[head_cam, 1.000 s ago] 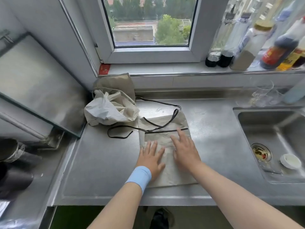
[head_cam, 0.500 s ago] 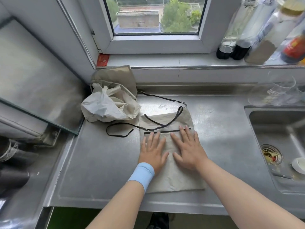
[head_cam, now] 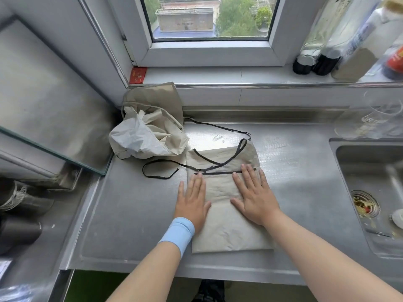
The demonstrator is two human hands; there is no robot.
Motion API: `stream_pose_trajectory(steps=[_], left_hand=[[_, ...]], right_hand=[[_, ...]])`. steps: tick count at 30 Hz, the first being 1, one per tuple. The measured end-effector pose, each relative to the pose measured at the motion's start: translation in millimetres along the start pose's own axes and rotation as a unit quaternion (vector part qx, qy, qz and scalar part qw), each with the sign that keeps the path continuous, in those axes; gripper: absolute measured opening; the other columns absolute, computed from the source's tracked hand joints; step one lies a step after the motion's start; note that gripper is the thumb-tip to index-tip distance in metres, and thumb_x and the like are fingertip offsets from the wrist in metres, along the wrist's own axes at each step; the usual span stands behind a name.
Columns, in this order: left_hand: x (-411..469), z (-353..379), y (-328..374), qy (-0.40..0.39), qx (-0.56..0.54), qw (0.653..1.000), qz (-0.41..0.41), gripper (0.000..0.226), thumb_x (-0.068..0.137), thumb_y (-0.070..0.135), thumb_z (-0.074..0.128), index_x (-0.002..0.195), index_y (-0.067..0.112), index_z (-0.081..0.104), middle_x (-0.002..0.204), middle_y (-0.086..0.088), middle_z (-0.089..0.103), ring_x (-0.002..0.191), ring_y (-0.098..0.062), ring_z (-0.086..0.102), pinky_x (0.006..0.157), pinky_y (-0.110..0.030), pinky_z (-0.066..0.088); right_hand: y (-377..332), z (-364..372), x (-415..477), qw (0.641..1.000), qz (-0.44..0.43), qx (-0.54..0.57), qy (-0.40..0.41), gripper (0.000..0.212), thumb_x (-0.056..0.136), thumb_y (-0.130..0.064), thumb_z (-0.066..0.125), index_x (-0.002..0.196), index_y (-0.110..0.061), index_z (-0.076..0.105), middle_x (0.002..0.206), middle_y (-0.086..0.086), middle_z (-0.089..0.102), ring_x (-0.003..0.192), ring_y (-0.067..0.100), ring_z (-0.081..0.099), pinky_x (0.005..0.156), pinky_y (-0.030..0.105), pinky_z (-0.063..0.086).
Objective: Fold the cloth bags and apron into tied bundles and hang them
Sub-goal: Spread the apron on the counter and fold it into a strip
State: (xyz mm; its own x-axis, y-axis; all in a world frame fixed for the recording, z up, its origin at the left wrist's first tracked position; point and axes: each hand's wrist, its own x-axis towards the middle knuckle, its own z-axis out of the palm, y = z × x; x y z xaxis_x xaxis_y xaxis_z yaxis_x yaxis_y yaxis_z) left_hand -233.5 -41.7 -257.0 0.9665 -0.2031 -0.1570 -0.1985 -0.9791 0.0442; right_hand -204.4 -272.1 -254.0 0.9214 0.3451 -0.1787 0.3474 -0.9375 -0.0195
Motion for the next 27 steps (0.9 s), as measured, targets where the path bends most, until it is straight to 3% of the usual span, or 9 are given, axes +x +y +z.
stream_pose_trajectory(steps=[2, 6, 11, 14, 17, 20, 22, 25, 27], left_hand=[[-9, -7, 20, 0.004, -0.013, 0.998, 0.059, 0.055, 0.085, 0.033, 0.041, 0.136, 0.015, 0.050, 0.152, -0.009, 0.037, 0.140, -0.028, 0.030, 0.112, -0.050, 0.019], [-34, 1, 40, -0.061, -0.019, 0.993, 0.094, 0.062, 0.087, 0.048, 0.037, 0.140, 0.018, 0.048, 0.150, -0.006, 0.041, 0.139, -0.027, 0.037, 0.109, -0.049, 0.021], [-51, 13, 9, -0.049, -0.002, 0.996, 0.072, 0.072, 0.086, 0.058, 0.036, 0.147, 0.020, 0.033, 0.156, -0.009, 0.030, 0.143, -0.026, 0.021, 0.110, -0.051, 0.018], [-62, 0, 3, -0.026, -0.005, 0.997, 0.067, 0.066, 0.081, 0.053, 0.038, 0.137, 0.020, 0.042, 0.149, -0.008, 0.040, 0.136, -0.029, 0.033, 0.107, -0.047, 0.022], [-76, -11, 14, 0.016, -0.026, 0.997, 0.070, 0.045, 0.081, 0.048, 0.039, 0.120, 0.028, 0.047, 0.132, 0.001, 0.038, 0.120, -0.026, 0.047, 0.098, -0.037, 0.029], [-87, -11, 24, -0.020, -0.033, 0.997, 0.069, 0.053, 0.084, 0.058, 0.042, 0.127, 0.029, 0.039, 0.134, 0.003, 0.032, 0.127, -0.023, 0.029, 0.105, -0.036, 0.024], [-91, -13, 24, -0.030, -0.042, 0.997, 0.064, 0.066, 0.078, 0.067, 0.044, 0.132, 0.029, 0.036, 0.138, 0.003, 0.029, 0.130, -0.022, 0.023, 0.108, -0.035, 0.022], [-96, -19, 22, -0.051, -0.043, 0.994, 0.084, 0.080, 0.070, 0.068, 0.052, 0.136, 0.029, 0.030, 0.142, 0.001, 0.025, 0.134, -0.023, 0.019, 0.112, -0.036, 0.023], [-99, -22, 20, -0.070, -0.057, 0.992, 0.087, 0.085, 0.072, 0.061, 0.057, 0.143, 0.028, 0.024, 0.151, 0.000, 0.020, 0.142, -0.025, 0.013, 0.118, -0.036, 0.015]], right_hand=[[-10, -2, -6, 1.000, -0.012, -0.004, 0.005, 0.071, 0.095, -0.055, 0.027, 0.151, -0.012, 0.035, 0.161, 0.019, 0.017, 0.150, 0.034, 0.014, 0.117, 0.056, 0.016], [-32, -3, -29, 0.997, -0.067, 0.025, 0.028, 0.061, 0.096, -0.041, 0.034, 0.145, -0.005, 0.045, 0.159, 0.019, 0.025, 0.147, 0.034, 0.024, 0.115, 0.050, 0.022], [-18, 10, -71, 0.993, -0.117, 0.013, -0.023, 0.082, 0.092, -0.062, 0.037, 0.155, -0.009, 0.025, 0.163, 0.013, 0.015, 0.151, 0.029, 0.014, 0.118, 0.044, 0.013], [-10, 5, -86, 0.988, -0.150, -0.016, -0.032, 0.092, 0.088, -0.070, 0.038, 0.156, -0.011, 0.021, 0.163, 0.013, 0.015, 0.151, 0.029, 0.010, 0.118, 0.046, 0.011], [-15, -6, -94, 0.979, -0.199, -0.020, -0.031, 0.094, 0.080, -0.068, 0.042, 0.156, -0.016, 0.022, 0.162, 0.013, 0.019, 0.148, 0.031, 0.020, 0.117, 0.047, 0.021], [-27, -17, -97, 0.973, -0.223, -0.034, -0.054, 0.085, 0.077, -0.053, 0.045, 0.151, -0.017, 0.025, 0.155, 0.012, 0.027, 0.134, 0.032, 0.037, 0.101, 0.045, 0.044], [-34, -23, -96, 0.971, -0.225, -0.055, -0.067, 0.085, 0.076, -0.042, 0.052, 0.150, -0.018, 0.019, 0.151, 0.010, 0.022, 0.128, 0.030, 0.040, 0.086, 0.045, 0.051], [-44, -26, -99, 0.968, -0.206, -0.107, -0.097, 0.100, 0.078, -0.032, 0.062, 0.155, -0.015, 0.002, 0.161, 0.011, 0.006, 0.138, 0.030, 0.027, 0.095, 0.043, 0.049], [-49, -26, -101, 0.971, -0.171, -0.129, -0.107, 0.104, 0.081, -0.030, 0.066, 0.156, -0.013, -0.003, 0.163, 0.012, -0.001, 0.144, 0.031, 0.019, 0.101, 0.042, 0.045]])
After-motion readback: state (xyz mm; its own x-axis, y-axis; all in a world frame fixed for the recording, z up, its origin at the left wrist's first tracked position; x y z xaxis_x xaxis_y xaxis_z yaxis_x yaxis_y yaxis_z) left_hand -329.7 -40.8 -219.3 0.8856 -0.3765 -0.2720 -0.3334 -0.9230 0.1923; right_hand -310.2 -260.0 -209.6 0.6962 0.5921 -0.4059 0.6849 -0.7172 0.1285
